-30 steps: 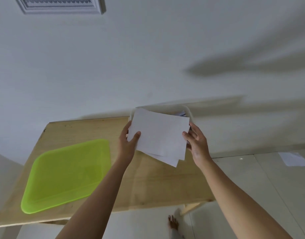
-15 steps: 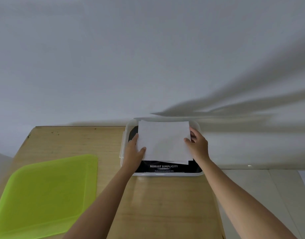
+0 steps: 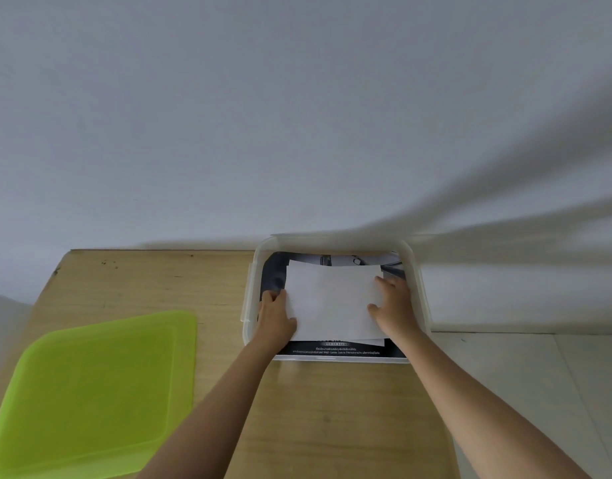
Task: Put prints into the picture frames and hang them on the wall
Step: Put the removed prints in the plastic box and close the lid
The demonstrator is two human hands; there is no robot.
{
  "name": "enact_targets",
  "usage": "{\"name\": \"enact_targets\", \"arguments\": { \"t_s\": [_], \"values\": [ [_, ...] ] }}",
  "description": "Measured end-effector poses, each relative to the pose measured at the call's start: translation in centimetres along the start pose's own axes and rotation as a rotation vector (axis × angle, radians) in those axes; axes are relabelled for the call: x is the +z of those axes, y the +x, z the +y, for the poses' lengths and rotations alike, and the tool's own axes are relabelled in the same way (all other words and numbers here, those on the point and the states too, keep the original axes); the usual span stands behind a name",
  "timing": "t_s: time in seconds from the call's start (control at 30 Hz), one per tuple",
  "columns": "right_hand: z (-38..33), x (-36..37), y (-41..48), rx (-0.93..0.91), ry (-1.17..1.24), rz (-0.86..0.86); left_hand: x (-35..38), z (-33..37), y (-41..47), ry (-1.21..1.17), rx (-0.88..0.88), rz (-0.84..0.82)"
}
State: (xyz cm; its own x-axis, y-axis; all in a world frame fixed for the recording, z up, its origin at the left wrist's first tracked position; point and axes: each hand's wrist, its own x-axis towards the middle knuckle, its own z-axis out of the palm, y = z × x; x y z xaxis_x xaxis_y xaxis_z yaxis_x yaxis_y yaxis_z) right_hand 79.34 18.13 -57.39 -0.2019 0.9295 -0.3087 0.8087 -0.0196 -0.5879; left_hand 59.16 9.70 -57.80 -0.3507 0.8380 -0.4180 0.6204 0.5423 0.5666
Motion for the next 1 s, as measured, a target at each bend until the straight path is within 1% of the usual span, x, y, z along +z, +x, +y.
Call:
{"name": "enact_targets", "arguments": {
  "t_s": [0.1,0.17,0.27,0.33,0.43,0.53,0.67,0.77,0.93,1.0],
  "values": [
    [-0.7,-0.4,-0.3,0.01,-0.042,-0.003,-0.4,0.1,-0.2,0.037,0.032,-0.008],
    [-1.5,-0.9,-0.6,0.021,-0.043,-0.009,-1.2,0.4,-0.4,0.018,0.082,-0.005],
    [-4.1,-1.7,-1.3,-0.013,-0.087,-0.017,-3.9,0.5,-1.0,0.025,0.198,0.047],
    [-6.3,-1.8,-1.8,-0.045,-0.098,0.009,-6.1,0.2,-1.5,0.049,0.251,0.101],
    [-10.8,-0.5,-3.1,-0.114,-0.051,0.065,-10.3,-2.2,-2.5,0.079,0.298,0.185],
    [-15.2,2.1,-4.9,-0.19,-0.03,0.074,-14.3,-6.2,-3.8,0.093,0.305,0.211],
    [-20.7,7.7,-8.5,-0.224,-0.003,0.092,-19.0,-14.0,-5.9,0.135,0.275,0.195],
    [-23.5,13.4,-11.4,-0.219,-0.037,0.05,-21.8,-21.3,-8.1,0.148,0.195,0.212],
    [-24.0,21.2,-15.7,-0.134,-0.039,-0.023,-23.0,-32.3,-12.3,0.056,-0.004,0.255],
    [-23.4,23.3,-17.1,-0.089,-0.068,-0.003,-22.5,-35.4,-13.7,0.011,-0.07,0.259]
  ]
}}
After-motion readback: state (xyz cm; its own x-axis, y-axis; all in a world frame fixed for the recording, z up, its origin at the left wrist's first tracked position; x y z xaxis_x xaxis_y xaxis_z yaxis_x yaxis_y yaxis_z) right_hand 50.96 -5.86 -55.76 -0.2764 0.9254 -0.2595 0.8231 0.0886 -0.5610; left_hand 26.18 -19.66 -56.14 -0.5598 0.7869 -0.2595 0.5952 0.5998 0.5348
